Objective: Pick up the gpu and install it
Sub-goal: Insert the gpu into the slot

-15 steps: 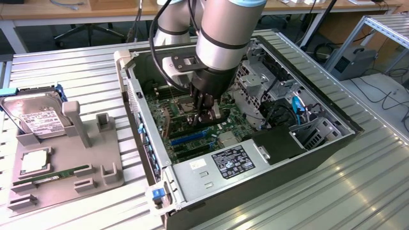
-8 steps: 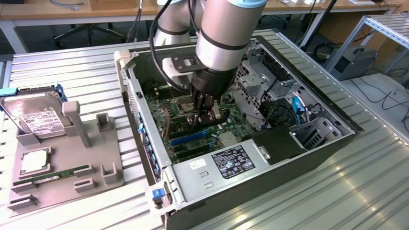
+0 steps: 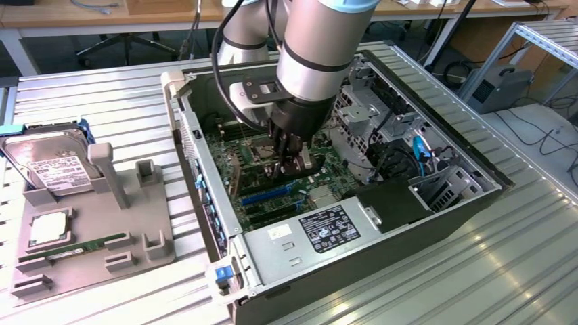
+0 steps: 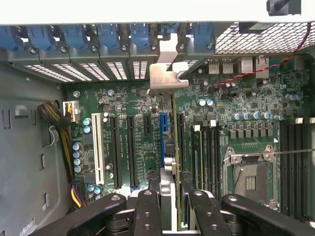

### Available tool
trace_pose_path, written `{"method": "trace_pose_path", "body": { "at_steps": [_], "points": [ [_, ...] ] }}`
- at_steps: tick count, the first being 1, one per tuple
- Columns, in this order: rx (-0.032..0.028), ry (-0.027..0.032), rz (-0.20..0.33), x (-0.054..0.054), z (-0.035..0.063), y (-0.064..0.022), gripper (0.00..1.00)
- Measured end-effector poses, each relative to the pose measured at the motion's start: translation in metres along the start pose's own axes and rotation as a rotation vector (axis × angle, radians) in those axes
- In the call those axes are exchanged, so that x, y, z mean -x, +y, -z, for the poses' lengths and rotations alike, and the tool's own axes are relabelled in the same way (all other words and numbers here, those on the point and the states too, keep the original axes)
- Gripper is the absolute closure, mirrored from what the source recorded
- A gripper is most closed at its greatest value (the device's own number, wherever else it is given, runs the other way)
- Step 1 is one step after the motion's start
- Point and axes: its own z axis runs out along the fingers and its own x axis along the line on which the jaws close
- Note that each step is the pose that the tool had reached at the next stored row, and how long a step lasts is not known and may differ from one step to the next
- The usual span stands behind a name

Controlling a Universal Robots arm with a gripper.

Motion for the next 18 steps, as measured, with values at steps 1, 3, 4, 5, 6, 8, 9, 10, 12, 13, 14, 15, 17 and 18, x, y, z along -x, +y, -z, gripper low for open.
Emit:
{"method": "trace_pose_path", "body": {
  "at_steps": [1, 3, 4, 5, 6, 8, 9, 10, 12, 13, 14, 15, 17, 18],
  "points": [
    [0.0001, 0.0001, 0.000, 0.0000, -0.0001, -0.0001, 0.73],
    [0.0001, -0.0001, 0.000, 0.0000, -0.0005, -0.0001, 0.73],
    [0.0001, 0.0000, 0.000, -0.0001, -0.0007, -0.0001, 0.73],
    [0.0001, 0.0000, 0.000, -0.0001, -0.0010, -0.0001, 0.73],
    [0.0001, 0.0000, 0.000, -0.0001, -0.0012, -0.0001, 0.73],
    [0.0002, 0.0000, 0.000, -0.0001, -0.0017, -0.0001, 0.73],
    [0.0001, 0.0000, 0.000, -0.0002, -0.0019, -0.0002, 0.73],
    [0.0002, 0.0001, 0.000, -0.0002, -0.0020, -0.0002, 0.73],
    [0.0001, 0.0000, 0.000, -0.0003, -0.0024, -0.0001, 0.73],
    [0.0000, -0.0001, 0.000, -0.0003, -0.0027, -0.0002, 0.73],
    [0.0000, -0.0002, 0.000, -0.0004, -0.0031, -0.0002, 0.73],
    [0.0000, -0.0002, 0.000, -0.0004, -0.0035, -0.0002, 0.73],
    [0.0001, 0.0000, 0.000, -0.0005, -0.0044, -0.0002, 0.73],
    [0.0001, -0.0001, 0.000, -0.0005, -0.0049, -0.0002, 0.73]
  ]
}}
